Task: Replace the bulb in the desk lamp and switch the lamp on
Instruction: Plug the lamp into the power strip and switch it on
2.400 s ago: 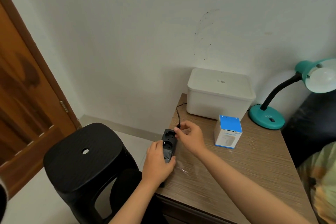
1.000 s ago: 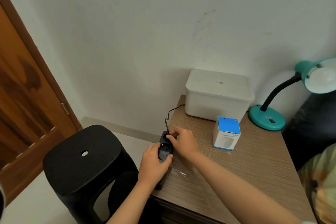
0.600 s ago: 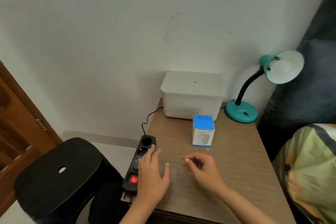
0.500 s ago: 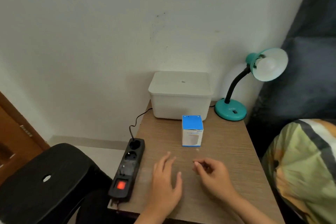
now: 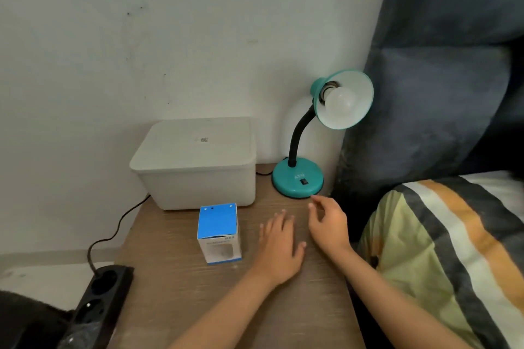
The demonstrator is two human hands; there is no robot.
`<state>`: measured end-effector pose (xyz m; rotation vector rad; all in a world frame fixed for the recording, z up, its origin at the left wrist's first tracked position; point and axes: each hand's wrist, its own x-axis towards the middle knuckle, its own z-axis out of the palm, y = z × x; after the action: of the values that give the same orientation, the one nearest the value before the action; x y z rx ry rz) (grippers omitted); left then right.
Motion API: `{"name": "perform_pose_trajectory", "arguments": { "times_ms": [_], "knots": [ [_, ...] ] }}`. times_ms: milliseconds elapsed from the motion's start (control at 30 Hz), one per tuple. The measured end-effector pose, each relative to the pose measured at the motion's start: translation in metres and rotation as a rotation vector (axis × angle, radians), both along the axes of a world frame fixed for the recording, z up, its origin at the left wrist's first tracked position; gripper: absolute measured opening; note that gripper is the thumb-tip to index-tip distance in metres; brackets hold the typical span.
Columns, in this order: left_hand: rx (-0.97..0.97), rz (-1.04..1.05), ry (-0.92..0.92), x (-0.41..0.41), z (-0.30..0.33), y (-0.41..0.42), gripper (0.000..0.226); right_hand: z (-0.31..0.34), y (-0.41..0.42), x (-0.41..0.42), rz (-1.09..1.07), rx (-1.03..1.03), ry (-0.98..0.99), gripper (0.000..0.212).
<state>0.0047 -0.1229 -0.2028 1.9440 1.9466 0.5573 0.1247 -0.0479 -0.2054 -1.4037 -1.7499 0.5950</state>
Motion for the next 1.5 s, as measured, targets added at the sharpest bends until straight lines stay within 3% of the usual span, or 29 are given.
{"name": "perform_pose_trajectory", "arguments": {
  "times_ms": [200, 333, 733, 1000, 1500],
  "knots": [
    [-0.064, 0.036, 0.166, -0.015, -0.023, 0.039, 0.076, -0.009, 0.047, -0.017, 0.108, -0.028, -0.109, 0.052],
    [-0.022, 0.047, 0.169, -0.016, -0.029, 0.040, 0.076, -0.014, 0.073, -0.025, 0.103, -0.091, -0.061, 0.073],
    [0.028, 0.085, 0.128, -0.016, -0.034, 0.043, 0.074, -0.024, 0.074, -0.025, -0.017, -0.029, 0.079, 0.052],
    [0.031, 0.101, 0.144, -0.016, -0.034, 0.044, 0.076, -0.024, 0.073, -0.024, 0.024, 0.010, -0.032, 0.048],
    [0.032, 0.113, 0.142, -0.015, -0.031, 0.045, 0.072, -0.025, 0.075, -0.025, 0.023, 0.059, -0.052, 0.045]
  ]
}}
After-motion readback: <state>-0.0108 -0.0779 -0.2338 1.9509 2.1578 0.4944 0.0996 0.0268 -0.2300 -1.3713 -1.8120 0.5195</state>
